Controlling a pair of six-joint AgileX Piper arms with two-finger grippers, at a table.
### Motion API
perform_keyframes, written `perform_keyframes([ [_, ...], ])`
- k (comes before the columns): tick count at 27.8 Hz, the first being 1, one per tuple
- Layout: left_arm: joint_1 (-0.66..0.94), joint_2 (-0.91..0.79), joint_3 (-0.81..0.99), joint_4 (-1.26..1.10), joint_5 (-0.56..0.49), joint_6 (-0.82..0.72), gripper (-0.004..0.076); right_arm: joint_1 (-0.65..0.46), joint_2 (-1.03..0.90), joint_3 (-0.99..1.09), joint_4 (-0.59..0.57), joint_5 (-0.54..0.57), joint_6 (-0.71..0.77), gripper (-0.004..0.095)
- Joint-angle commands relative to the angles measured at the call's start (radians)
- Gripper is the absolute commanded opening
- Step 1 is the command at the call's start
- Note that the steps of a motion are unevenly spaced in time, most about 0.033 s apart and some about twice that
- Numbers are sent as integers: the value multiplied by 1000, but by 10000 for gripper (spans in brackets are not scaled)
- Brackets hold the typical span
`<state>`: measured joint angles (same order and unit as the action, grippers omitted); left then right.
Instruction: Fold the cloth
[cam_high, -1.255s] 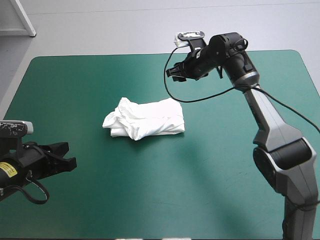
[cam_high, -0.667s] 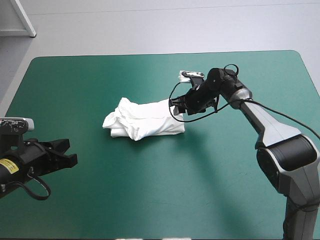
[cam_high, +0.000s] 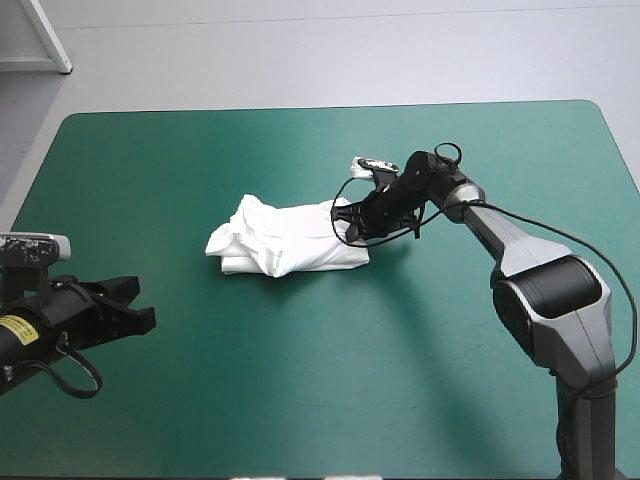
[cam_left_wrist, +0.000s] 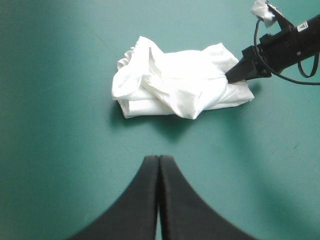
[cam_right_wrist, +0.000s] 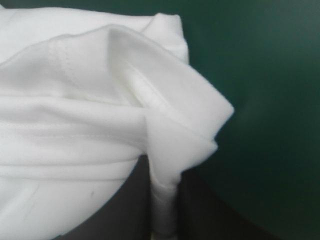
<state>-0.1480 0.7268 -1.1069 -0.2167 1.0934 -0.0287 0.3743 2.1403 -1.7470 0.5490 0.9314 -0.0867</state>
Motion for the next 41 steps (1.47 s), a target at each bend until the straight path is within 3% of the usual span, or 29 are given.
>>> perform_keyframes([
  [1, 0, 9, -22, -18, -62, 2, -8, -4, -68, -40, -97, 45, 30, -13],
  [5, 0, 9, -22, -22, -60, 2, -8, -45, -114, -65, -446, 166, 129, -19],
  [9, 0, 9, -22, -22, -62, 2, -8, -151, -126, -65, -576, 242, 146, -19],
  [21, 0, 21, -22, -22, -86, 5, -8, -652, -196, -65, -594, 252, 100, -19],
  [25, 0, 27, -22, -22, -87, 9, -8, -769, -196, -65, -593, 239, 87, -19],
  [35, 0, 37, -22, -22, -83, 9, -8, -931, -196, -65, -595, 213, 60, -19],
  [41, 0, 37, -22, -18, -83, 9, -8, -954, -196, -65, -579, 209, 60, -19],
])
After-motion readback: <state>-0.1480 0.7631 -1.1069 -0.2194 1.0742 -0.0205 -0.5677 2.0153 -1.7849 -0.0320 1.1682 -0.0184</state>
